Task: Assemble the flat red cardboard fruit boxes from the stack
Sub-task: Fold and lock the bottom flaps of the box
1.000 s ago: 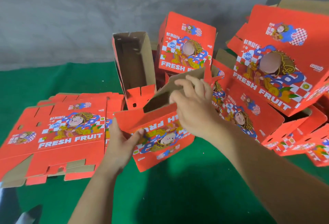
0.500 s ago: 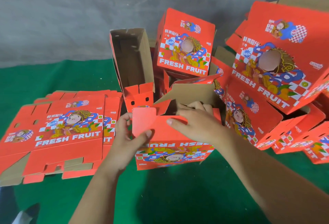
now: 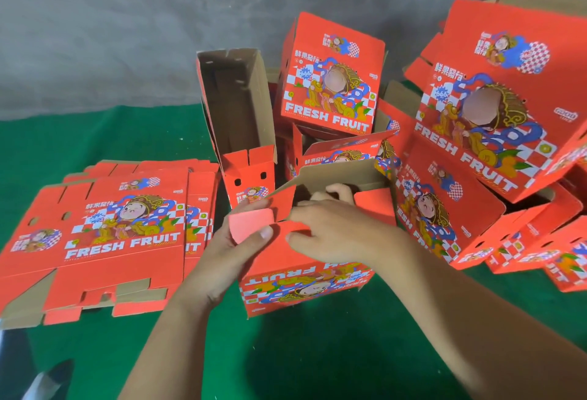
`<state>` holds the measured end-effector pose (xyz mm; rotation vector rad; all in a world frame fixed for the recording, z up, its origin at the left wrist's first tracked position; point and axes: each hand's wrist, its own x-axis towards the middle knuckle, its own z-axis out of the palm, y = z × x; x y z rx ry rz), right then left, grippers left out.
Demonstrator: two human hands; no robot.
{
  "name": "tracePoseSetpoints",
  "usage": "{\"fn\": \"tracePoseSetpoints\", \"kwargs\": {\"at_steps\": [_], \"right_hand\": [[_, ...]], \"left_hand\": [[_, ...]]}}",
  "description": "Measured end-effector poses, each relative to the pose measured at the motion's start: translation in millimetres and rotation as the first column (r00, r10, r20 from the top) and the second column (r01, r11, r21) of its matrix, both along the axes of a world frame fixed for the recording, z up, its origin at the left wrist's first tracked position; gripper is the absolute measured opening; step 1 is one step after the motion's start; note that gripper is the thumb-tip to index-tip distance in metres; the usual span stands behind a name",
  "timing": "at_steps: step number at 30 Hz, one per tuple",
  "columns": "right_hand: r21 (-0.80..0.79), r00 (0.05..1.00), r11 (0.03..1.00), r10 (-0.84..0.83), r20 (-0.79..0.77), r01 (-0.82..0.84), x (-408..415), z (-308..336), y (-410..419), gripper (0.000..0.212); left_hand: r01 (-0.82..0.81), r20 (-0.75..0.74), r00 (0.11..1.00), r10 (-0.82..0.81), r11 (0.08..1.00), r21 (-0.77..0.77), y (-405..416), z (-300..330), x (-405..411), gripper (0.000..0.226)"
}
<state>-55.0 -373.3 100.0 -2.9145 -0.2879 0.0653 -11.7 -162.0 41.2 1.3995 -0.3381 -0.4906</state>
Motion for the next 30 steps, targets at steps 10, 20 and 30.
{"fn": "tracePoseSetpoints", "kwargs": {"at_steps": [10,20,30], "right_hand": [[-0.046,0.994,0.993,0.110,-0.002,-0.110,-1,5,3,0.074],[-0.008,0.998,0.999,0.052,0.021,-0.052,11,-3,3,0.090],[-0.009,0.991,0.992,-0.128,-0.038,0.128,20,-11,-13,0.087]], "left_hand": [[-0.176,0.319,0.940,0.118,0.972,0.158,17,12,5,0.031],[-0.207,0.408,0.908,0.093,0.947,0.245,-5,35,20,0.093],[-0.423,0.284,0.876,0.390,0.904,0.066,5,41,46,0.031]]}}
